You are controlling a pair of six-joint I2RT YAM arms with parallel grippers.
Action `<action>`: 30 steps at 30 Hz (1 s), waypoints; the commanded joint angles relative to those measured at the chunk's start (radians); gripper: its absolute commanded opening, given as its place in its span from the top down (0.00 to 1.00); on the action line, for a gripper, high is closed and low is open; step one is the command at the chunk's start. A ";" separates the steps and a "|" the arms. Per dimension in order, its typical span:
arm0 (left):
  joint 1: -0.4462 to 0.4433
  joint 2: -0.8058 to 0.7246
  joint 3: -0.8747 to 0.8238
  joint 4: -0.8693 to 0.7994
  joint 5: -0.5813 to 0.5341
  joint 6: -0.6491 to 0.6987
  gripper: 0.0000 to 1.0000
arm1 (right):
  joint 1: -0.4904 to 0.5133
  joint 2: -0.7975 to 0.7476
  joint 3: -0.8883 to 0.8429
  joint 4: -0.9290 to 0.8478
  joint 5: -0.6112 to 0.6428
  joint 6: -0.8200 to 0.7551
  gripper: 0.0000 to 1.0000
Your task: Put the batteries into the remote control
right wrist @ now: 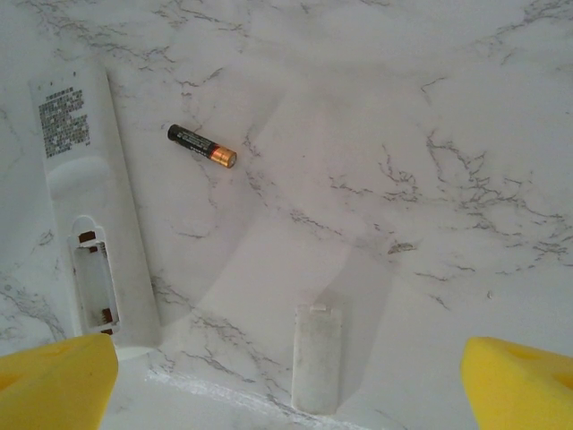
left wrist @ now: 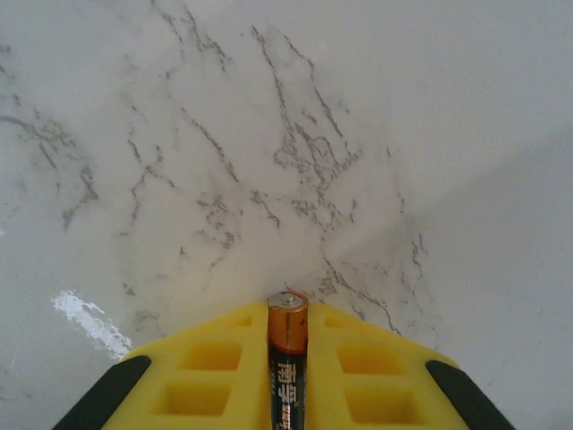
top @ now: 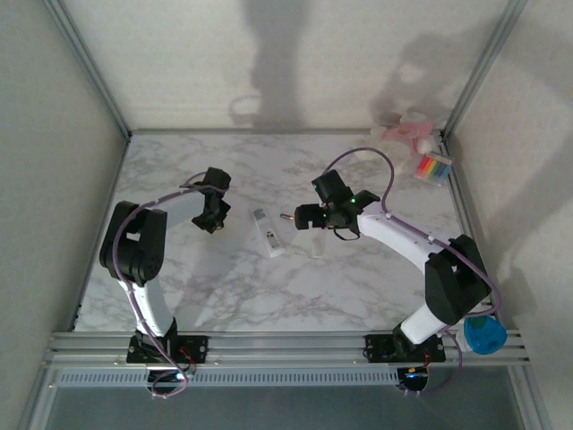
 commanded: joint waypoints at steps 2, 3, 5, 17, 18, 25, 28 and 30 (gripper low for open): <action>0.001 -0.009 -0.019 0.009 -0.027 0.007 0.88 | -0.007 -0.034 -0.025 0.002 -0.016 0.007 0.01; -0.006 -0.023 -0.021 0.010 -0.035 0.012 0.88 | -0.006 -0.034 -0.028 0.002 -0.017 0.012 0.01; -0.022 -0.052 -0.019 0.008 -0.058 0.018 0.88 | -0.007 -0.035 -0.031 0.004 -0.022 0.016 0.01; -0.276 -0.187 -0.025 0.015 -0.179 -0.022 0.87 | -0.007 -0.092 -0.090 0.031 -0.087 0.059 0.01; -0.306 -0.192 -0.024 0.017 -0.194 -0.031 0.87 | -0.006 -0.102 -0.101 0.033 -0.089 0.064 0.01; -0.459 -0.190 -0.024 0.030 -0.287 -0.055 0.86 | -0.007 -0.176 -0.173 0.038 -0.103 0.087 0.01; -0.500 -0.184 -0.042 0.048 -0.313 -0.058 0.86 | -0.007 -0.213 -0.204 0.040 -0.106 0.093 0.01; -0.523 -0.175 -0.055 0.072 -0.331 -0.050 0.85 | -0.007 -0.237 -0.226 0.043 -0.108 0.098 0.01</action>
